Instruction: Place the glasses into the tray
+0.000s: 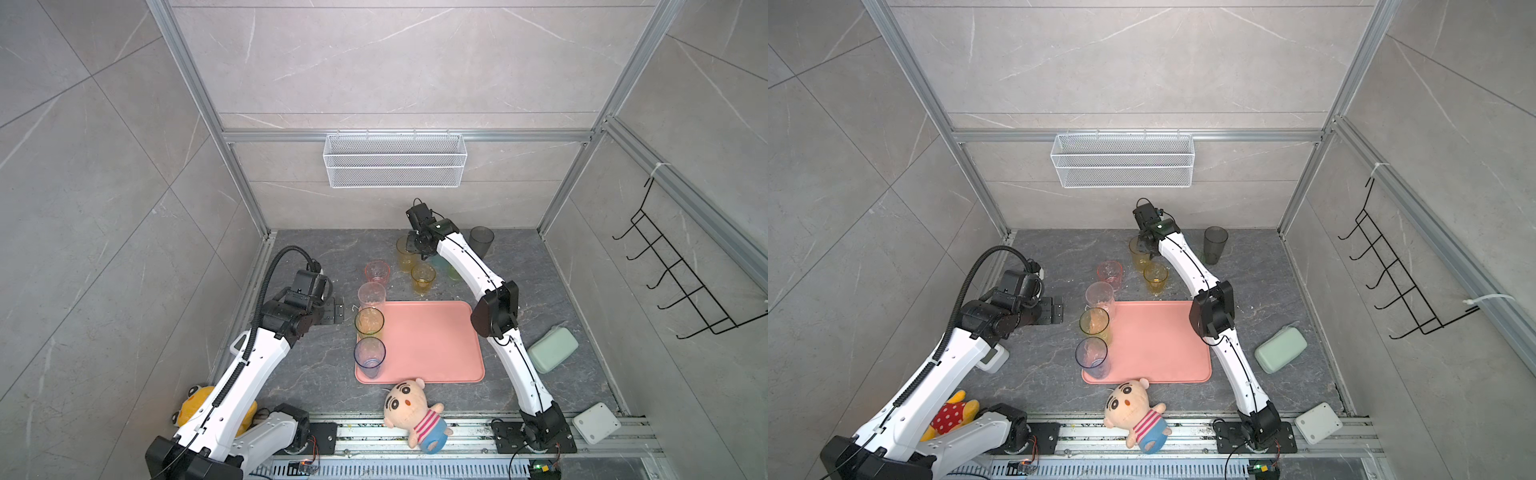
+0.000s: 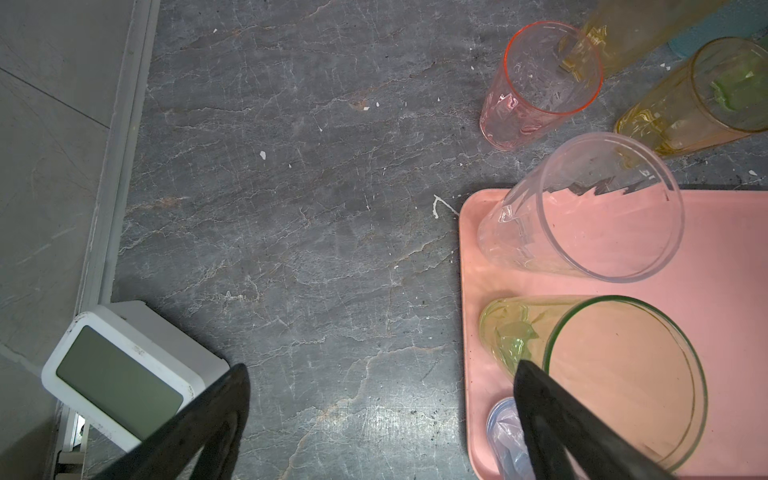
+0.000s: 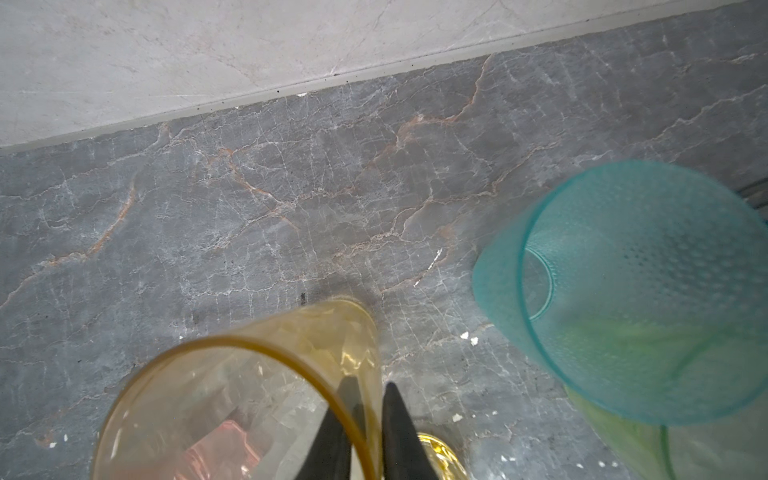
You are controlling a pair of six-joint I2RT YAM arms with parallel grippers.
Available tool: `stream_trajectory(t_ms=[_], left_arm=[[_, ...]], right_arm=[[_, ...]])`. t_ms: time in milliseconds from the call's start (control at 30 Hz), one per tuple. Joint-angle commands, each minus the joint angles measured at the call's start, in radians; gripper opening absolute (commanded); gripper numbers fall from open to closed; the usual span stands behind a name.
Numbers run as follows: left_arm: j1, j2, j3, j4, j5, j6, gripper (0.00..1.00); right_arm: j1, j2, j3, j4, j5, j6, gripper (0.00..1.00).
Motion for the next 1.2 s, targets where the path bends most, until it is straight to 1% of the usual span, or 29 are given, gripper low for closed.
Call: stream_trajectory(t_ms=[0,67,233,300,567,800,967,1067,1167], left_arm=[[0.005,-0.009,0.002,0.016,0.002,0.021,0.99],[0.005,-0.005,0.003,0.016,0.002,0.02,0.99],[0.005,-0.005,0.003,0.013,0.002,0.021,0.99],[0.005,-0.005,0.002,0.014,0.002,0.021,0.99],[0.005,-0.006,0.004,0.012,0.001,0.022,0.99],[0.005,-0.012,0.003,0.01,-0.006,0.021,0.99],[0.005,-0.013,0.003,0.009,-0.005,0.021,0.99],[0.005,-0.013,0.003,0.01,-0.006,0.021,0.99],[0.005,-0.013,0.003,0.009,-0.003,0.021,0.99]], right_arm=[[0.009,0.012,0.033,-0.017,-0.008,-0.009,0.14],[0.009,0.006,0.035,-0.019,-0.012,-0.013,0.12],[0.012,-0.019,0.037,-0.025,-0.023,-0.023,0.01],[0.014,-0.051,0.037,-0.031,-0.022,-0.034,0.0],[0.028,-0.149,0.025,-0.091,-0.006,-0.073,0.0],[0.035,-0.252,-0.013,-0.171,-0.069,-0.1,0.0],[0.045,-0.327,-0.037,-0.241,-0.075,-0.121,0.0],[0.054,-0.385,-0.064,-0.27,-0.074,-0.135,0.0],[0.064,-0.453,-0.161,-0.274,-0.075,-0.147,0.0]])
